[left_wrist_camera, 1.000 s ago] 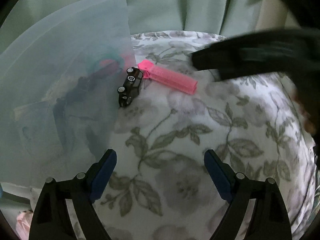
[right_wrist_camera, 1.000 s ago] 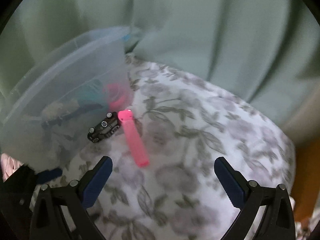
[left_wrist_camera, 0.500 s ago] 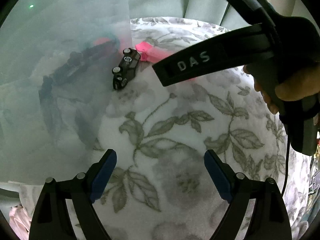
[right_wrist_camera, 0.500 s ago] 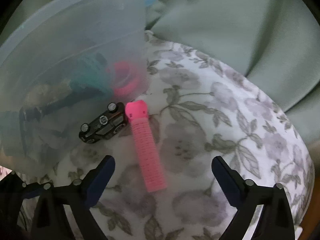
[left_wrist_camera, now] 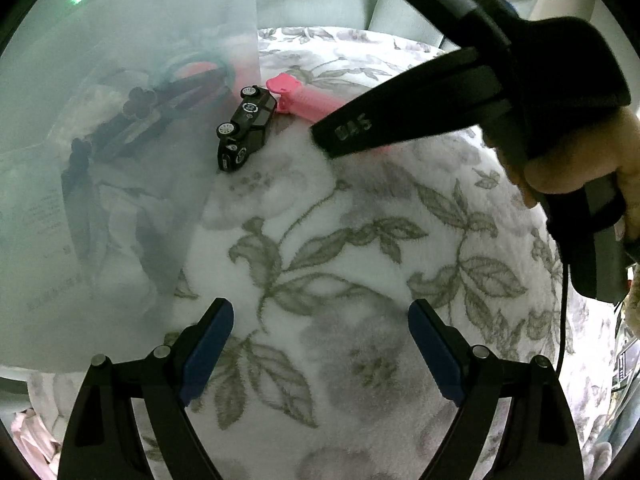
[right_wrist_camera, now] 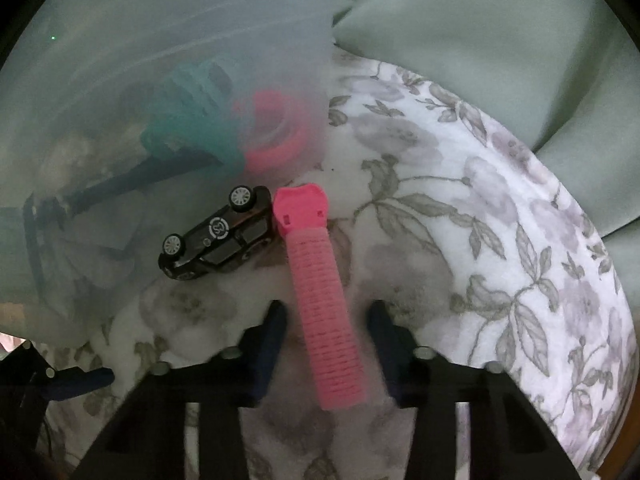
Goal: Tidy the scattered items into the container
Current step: 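Grasp the pink hair roller with the right tool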
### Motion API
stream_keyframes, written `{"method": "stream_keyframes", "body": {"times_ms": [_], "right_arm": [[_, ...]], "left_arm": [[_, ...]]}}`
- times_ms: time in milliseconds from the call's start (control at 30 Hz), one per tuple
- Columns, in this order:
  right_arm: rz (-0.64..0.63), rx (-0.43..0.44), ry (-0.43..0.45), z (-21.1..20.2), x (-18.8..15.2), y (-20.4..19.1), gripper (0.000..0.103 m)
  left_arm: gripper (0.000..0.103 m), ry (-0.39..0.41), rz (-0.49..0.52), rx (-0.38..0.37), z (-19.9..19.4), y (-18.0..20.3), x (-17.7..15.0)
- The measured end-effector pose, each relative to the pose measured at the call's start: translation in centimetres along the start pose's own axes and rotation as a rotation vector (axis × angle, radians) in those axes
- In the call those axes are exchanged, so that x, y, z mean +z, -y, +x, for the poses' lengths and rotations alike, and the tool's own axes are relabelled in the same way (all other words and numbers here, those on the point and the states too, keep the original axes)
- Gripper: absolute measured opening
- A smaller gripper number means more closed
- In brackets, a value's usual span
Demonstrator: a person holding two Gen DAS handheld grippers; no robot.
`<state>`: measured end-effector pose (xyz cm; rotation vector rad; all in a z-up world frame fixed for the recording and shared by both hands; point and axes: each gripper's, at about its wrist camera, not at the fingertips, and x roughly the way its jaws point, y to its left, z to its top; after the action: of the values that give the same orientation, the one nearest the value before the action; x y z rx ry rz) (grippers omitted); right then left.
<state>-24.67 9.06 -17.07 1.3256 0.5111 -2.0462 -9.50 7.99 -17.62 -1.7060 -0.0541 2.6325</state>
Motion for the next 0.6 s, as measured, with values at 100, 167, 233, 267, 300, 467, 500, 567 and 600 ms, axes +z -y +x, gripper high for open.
{"method": "stream_keyframes", "body": {"times_ms": [100, 167, 233, 267, 300, 467, 500, 567, 600], "right_arm": [[0.041, 0.003, 0.005, -0.4, -0.4, 0.7, 0.027], [0.066, 0.002, 0.007, -0.6, -0.8, 1.1, 0.027], [0.089, 0.000, 0.011, -1.0, -1.5, 1.6, 0.027], [0.101, 0.000, 0.013, -1.2, -1.8, 1.8, 0.027], [0.119, -0.002, 0.015, -1.5, -2.3, 2.1, 0.027], [0.212, 0.001, 0.030, -3.0, -4.6, 3.6, 0.027], [0.235, 0.004, 0.033, -3.3, -5.2, 3.9, 0.027], [0.279, 0.008, 0.049, -4.1, -6.5, 4.5, 0.027], [0.299, 0.008, 0.058, -4.5, -7.2, 4.8, 0.027]], "left_arm": [[0.090, 0.001, 0.001, 0.004, 0.0, 0.2, -0.1], [0.090, 0.001, 0.004, 0.009, 0.1, 0.6, -0.1], [0.090, 0.008, 0.012, 0.022, 0.0, 1.4, 0.1], [0.090, 0.012, 0.017, 0.029, 0.0, 1.7, 0.2], [0.090, 0.017, 0.021, 0.035, 0.0, 2.1, 0.3], [0.090, 0.049, 0.028, 0.072, 0.1, 4.5, 1.0], [0.090, 0.058, 0.026, 0.080, 0.0, 4.6, 1.7], [0.089, 0.076, 0.020, 0.101, -0.2, 3.9, 3.1], [0.089, 0.087, 0.015, 0.120, -0.1, 3.7, 3.6]]}}
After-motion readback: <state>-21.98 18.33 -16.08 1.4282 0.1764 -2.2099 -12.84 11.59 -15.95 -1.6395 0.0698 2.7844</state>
